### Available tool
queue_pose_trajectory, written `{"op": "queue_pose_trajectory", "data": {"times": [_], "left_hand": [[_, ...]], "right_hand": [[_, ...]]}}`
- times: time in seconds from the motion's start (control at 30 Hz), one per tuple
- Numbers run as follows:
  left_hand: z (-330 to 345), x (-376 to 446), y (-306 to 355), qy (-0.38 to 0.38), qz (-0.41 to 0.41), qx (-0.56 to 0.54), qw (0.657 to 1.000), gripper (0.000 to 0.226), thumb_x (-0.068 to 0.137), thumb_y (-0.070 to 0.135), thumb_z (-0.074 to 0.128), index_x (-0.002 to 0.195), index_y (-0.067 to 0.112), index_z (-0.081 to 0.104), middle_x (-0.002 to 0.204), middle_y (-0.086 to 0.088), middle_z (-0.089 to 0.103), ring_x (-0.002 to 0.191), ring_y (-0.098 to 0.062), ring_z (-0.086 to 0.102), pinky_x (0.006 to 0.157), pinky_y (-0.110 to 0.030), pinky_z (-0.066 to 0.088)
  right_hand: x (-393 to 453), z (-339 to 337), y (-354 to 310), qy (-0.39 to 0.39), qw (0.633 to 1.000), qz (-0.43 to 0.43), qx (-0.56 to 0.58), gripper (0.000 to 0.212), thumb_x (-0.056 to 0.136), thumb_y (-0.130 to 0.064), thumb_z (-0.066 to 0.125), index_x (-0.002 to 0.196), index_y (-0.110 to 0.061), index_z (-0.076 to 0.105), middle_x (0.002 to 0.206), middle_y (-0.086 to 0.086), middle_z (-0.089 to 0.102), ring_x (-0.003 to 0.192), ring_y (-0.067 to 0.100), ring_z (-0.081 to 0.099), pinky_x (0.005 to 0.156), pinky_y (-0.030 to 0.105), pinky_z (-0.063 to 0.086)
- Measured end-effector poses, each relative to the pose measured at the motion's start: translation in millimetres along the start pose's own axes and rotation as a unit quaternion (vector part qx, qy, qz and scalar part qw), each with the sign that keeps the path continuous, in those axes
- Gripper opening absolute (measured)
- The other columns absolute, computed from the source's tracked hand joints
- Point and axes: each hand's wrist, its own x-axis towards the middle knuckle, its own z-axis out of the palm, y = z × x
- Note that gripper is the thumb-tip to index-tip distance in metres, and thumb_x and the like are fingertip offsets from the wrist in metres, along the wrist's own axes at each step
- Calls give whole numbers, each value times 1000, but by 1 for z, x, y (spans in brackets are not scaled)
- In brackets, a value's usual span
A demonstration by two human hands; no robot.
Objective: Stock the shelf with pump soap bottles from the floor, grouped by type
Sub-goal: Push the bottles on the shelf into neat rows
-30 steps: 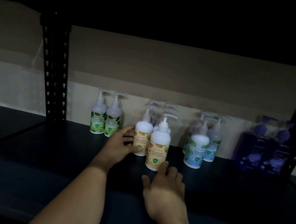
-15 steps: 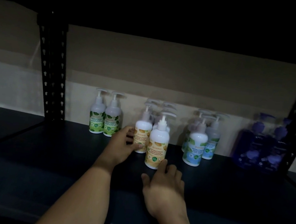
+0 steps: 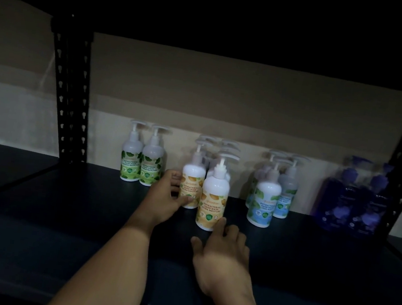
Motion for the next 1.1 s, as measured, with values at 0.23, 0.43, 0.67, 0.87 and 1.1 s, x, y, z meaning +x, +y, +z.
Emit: {"op": "queue_pose_trajectory", "data": {"times": [0.23,0.43,0.67,0.87,1.1], "left_hand": [[1,-1,1,-4,1,-3,1000,57,82,1,85,127,16,54,117,9,66,105,-3,66,86,-19,55],[1,-4,6,-7,-6,4,1000,56,83,5,85,126,19,53,116,11,64,105,-4,65,84,-17,53],[-2,-9,7,4,-29,52,998,75,76,7,91,138,11,49,121,2,62,115,-13,61,96,-23,45],[-6,-34,22,14,-89,163,983,68,85,11,84,142,3,48,139,-12,58,130,-25,56,96,-24,40],[-4,-90,48,-91,-90,313,941,45,102,36,63,140,12,59,146,-10,58,133,-27,55,108,-32,45]], "right_hand": [[0,0,0,-1,1000,0,-1,81,104,-54,38,161,-6,9,152,12,31,139,30,31,114,41,31],[0,0,0,0,1000,0,-5,80,104,-54,38,161,-6,9,151,12,31,138,30,31,113,40,31],[1,0,-2,-4,1000,4,-10,80,104,-54,37,160,-3,11,151,12,32,137,30,32,113,40,31],[-4,-1,-4,9,1000,10,-14,78,103,-54,41,155,1,23,147,14,39,134,30,38,109,39,36],[-33,-13,-5,11,998,-13,-62,46,105,-41,42,131,-6,56,133,14,58,122,28,56,99,36,45]]}}
